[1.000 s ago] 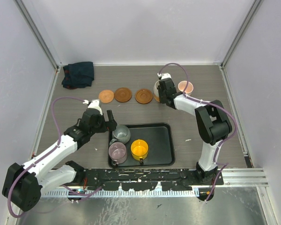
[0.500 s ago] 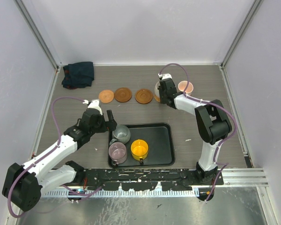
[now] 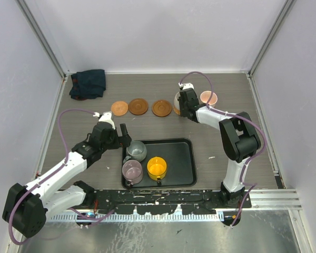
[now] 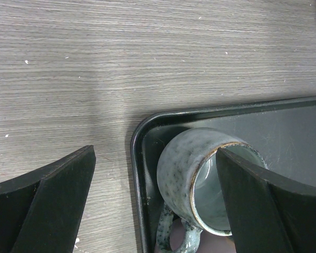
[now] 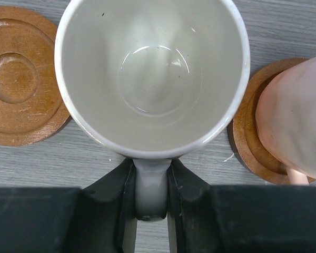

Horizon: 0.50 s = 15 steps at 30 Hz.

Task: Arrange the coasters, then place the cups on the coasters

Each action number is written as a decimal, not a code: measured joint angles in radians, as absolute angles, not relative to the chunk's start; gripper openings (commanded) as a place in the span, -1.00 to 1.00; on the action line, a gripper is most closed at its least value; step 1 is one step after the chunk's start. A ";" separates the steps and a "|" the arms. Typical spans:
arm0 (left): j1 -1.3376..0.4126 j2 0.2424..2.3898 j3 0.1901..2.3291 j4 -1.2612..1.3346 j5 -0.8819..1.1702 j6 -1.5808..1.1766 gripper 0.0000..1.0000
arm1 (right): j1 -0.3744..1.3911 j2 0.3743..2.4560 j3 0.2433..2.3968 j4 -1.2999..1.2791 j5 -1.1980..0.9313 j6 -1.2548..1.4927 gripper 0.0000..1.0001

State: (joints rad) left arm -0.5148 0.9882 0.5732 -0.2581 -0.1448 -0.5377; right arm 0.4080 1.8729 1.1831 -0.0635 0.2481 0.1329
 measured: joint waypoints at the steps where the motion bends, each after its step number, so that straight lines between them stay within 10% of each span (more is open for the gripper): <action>1: -0.515 0.988 0.573 -0.258 -0.145 -0.538 0.96 | 0.408 1.873 1.180 -0.062 0.249 0.134 -0.98; 15: -0.515 0.988 0.573 -0.258 -0.144 -0.538 0.96 | 0.408 1.872 1.153 -0.023 0.253 0.149 -0.98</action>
State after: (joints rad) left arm -0.5148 0.9882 0.5732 -0.2581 -0.1444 -0.5385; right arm 0.4080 1.8725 1.1534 -0.0227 0.2531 0.1486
